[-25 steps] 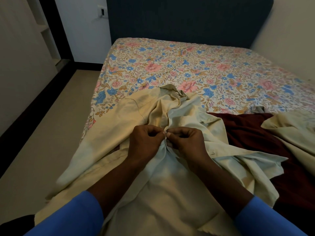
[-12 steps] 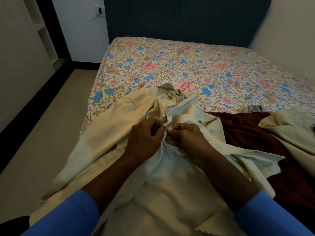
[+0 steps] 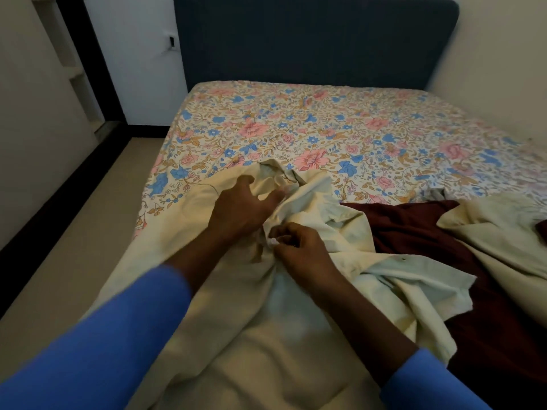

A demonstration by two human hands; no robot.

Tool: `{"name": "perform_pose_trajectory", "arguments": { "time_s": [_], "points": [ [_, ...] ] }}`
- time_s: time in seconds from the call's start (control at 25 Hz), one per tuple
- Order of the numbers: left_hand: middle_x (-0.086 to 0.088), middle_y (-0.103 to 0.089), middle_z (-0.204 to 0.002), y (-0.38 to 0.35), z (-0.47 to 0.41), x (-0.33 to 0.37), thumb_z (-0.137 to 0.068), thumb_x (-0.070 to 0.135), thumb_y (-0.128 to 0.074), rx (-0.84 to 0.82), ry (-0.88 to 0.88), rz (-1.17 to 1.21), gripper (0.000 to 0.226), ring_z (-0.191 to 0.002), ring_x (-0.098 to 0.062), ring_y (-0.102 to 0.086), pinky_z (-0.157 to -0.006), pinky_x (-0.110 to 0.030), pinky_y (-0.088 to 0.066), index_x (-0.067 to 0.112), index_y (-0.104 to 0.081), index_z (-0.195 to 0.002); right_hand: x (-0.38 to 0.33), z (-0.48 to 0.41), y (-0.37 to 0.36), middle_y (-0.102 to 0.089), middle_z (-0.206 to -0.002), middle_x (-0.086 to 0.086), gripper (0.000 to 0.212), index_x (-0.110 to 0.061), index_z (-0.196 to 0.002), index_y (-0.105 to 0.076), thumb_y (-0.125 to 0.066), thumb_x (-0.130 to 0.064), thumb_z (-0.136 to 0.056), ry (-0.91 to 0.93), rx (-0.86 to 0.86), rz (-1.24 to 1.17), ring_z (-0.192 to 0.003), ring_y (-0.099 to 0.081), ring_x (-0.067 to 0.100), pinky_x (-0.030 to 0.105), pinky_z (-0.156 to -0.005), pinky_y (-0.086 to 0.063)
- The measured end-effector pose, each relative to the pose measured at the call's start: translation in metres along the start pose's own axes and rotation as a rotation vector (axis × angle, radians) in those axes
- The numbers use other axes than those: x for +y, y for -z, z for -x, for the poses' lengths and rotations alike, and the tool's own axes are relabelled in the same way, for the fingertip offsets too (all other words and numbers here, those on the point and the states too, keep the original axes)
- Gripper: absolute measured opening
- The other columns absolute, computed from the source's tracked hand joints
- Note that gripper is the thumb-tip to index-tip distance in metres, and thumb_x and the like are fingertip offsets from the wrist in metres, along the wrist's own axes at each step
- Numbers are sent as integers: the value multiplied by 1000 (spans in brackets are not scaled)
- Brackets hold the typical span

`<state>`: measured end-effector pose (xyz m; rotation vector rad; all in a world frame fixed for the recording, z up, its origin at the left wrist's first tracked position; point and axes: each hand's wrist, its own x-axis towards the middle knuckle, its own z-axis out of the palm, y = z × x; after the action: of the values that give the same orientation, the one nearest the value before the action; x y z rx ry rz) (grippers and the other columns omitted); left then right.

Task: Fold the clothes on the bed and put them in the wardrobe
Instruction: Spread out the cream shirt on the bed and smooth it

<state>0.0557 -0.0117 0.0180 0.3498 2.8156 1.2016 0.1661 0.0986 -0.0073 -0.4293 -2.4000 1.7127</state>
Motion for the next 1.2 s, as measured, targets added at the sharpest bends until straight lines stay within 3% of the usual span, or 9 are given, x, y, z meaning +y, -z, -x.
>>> {"name": "perform_pose_trajectory", "arguments": {
  "time_s": [0.08,0.2,0.32,0.48,0.64,0.76,0.96,1.08,1.2],
  "points": [
    [-4,-68,-114,-17,-40,24,-85,62,-70,-174,-21,-271,65,-107,-26,-66,-74,-30,-48,7,-63,-119,0,1,-1,-71,-89,-4,19,-25,-96,-69,-58,-30,-82,46,36,28,-83,-64,14,44,-85,-56],
    [-13,-71,-112,-35,-91,59,-91,24,-68,-5,80,5,28,-104,-29,-68,-68,-28,-46,4,-67,-111,13,0,9,-67,-91,-11,23,-30,-113,-62,-69,-22,-92,58,83,30,-81,-64,8,43,-85,-58],
    [-5,-67,-118,-33,-116,87,-104,24,-52,370,37,307,31,-108,-22,-63,-82,-26,-43,9,-61,-128,20,-7,24,-62,-80,-20,21,-33,-110,-65,-71,-23,-92,91,140,141,-75,-64,2,32,-77,-58],
    [-8,-68,-122,-39,-107,56,-96,41,-66,-114,-17,1,49,-112,-29,-67,-97,-38,-54,10,-59,-133,24,-16,28,-68,-74,-4,14,-15,-82,-68,-63,-25,-90,-27,191,204,-73,-64,16,39,-73,-55],
    [7,-75,-98,-41,-21,2,-96,42,-68,31,-147,-33,24,-90,-11,-69,-79,-25,-48,22,-76,-107,23,-20,25,-71,-67,-1,18,-18,-75,-74,-68,-32,-84,-219,218,2,-72,-69,23,44,-75,-59],
    [10,-73,-82,-38,11,-15,-93,41,-72,-95,-147,-1,18,-78,-6,-67,-70,-26,-46,24,-77,-89,20,-19,20,-72,-65,1,15,-25,-67,-75,-74,-33,-79,-291,240,-121,-76,-72,30,50,-79,-61],
    [3,-70,-77,-22,35,4,-96,31,-70,323,-255,-83,8,-69,-16,-64,-64,-28,-47,24,-67,-98,8,0,30,-74,-71,2,14,-23,-71,-76,-79,-23,-85,-259,240,-239,-69,-67,25,42,-77,-62],
    [12,-75,-83,-20,51,14,-94,34,-72,238,-262,72,14,-76,-2,-68,-68,-21,-52,24,-81,-100,-1,7,40,-69,-71,7,13,-17,-82,-75,-73,-9,-92,-295,163,-411,-60,-58,19,33,-61,-52],
    [13,-78,-90,-19,64,14,-91,29,-78,241,-154,268,13,-84,1,-71,-80,-28,-60,25,-82,-102,-6,9,38,-69,-78,14,12,-13,-86,-76,-71,-5,-93,-355,78,-559,-69,-60,26,36,-68,-54]
  ]
}}
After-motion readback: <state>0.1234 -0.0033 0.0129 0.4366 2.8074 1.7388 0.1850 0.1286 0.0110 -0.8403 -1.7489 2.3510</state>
